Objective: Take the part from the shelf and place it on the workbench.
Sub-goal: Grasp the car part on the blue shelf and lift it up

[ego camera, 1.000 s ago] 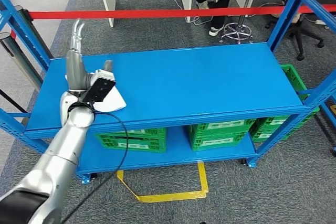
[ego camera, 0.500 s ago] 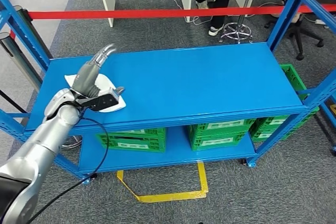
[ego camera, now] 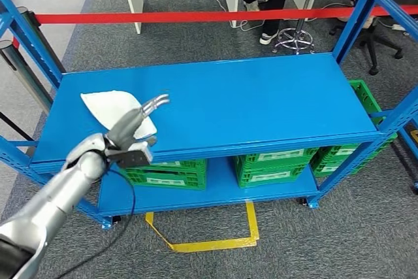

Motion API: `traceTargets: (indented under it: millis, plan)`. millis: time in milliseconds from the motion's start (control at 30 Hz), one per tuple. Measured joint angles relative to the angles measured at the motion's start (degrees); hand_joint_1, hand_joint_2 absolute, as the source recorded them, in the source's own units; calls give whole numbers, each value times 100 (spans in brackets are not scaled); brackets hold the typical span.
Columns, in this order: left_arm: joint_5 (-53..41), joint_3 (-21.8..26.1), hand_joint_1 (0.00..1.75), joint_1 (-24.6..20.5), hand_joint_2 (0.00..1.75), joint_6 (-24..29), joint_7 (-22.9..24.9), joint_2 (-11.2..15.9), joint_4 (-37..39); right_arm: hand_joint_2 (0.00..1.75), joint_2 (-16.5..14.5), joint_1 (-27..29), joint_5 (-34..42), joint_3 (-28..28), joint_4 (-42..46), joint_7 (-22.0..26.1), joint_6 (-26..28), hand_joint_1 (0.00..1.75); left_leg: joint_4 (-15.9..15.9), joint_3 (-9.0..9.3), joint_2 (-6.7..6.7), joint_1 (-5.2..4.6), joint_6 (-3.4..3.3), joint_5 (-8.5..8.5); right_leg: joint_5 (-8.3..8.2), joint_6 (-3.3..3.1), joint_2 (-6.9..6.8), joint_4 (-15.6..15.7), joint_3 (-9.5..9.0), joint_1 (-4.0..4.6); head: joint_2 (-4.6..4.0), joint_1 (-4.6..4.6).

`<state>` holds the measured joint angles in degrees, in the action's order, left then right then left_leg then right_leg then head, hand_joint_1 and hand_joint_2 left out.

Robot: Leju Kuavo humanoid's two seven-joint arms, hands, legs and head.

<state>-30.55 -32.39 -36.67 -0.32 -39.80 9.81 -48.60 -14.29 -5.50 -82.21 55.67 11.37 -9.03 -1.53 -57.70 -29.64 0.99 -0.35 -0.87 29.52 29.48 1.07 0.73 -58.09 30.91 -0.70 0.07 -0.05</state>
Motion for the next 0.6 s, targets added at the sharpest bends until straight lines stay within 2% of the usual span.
traceTargets:
  millis: [67, 200, 433, 600]
  plan:
    - [161, -4, 0, 266, 0, 142, -5, -55, -14, 0, 0, -5, 2, 8, 0, -13, 16, 0, 0, 0, 0, 0, 0, 0, 0, 0, 0, 0, 2, 1, 0, -1]
    - [317, 39, 0, 578, 175, 496, 26, -214, 48, 0, 0, -14, 22, 23, 0, 8, 61, 0, 0, -1, 1, 0, 0, 0, 0, 0, -4, 0, 3, 2, 0, -1]
    - [-136, 407, 0, 435, 175, 1979, 263, -867, 988, 0, 2, -29, -139, 26, 0, 13, 55, 0, -3, -1, 0, 0, 0, -1, -5, 0, -2, 0, 1, 1, 0, 1]
    - [-421, 703, 0, 191, 175, 3240, 399, -1143, 1525, 0, 2, -29, -235, 24, 0, -6, -7, 0, -9, -1, 0, 0, 0, -1, -7, 2, -2, 0, 1, 1, 0, -1]
